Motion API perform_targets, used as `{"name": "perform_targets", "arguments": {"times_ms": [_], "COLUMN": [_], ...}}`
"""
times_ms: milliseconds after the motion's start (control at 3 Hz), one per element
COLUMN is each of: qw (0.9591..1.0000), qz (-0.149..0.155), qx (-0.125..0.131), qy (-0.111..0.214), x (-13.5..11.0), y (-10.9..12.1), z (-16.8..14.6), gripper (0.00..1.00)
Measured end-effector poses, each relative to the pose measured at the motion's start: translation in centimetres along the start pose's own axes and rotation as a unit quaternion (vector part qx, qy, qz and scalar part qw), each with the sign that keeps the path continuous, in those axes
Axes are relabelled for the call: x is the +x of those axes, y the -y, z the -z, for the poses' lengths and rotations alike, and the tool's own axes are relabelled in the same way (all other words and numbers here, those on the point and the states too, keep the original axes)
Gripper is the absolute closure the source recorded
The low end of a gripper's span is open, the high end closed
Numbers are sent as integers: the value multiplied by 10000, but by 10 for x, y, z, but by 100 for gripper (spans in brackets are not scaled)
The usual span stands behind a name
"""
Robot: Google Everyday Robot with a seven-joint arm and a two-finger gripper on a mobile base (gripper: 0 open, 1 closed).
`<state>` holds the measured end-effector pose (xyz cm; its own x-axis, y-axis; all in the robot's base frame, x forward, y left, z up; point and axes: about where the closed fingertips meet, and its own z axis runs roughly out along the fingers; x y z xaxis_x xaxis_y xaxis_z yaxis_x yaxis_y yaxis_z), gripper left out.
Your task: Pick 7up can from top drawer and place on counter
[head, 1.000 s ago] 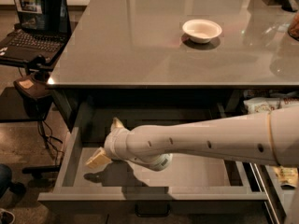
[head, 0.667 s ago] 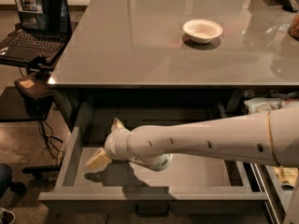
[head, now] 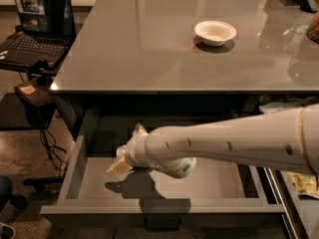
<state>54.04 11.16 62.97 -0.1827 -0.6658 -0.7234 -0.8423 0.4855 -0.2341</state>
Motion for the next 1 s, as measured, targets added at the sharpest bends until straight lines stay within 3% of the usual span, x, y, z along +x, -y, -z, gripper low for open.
{"name": "perform_targets", "arguments": {"times_ms": [333, 667, 1000], "qw": [9999, 9996, 9995], "qz": [-37, 157, 164], "qx": [68, -250, -264], "qy": [-117, -37, -36], "x": [2, -13, -14], "y": [12, -11, -13], "z": [-5, -27, -28], "gripper": [0, 0, 0]}}
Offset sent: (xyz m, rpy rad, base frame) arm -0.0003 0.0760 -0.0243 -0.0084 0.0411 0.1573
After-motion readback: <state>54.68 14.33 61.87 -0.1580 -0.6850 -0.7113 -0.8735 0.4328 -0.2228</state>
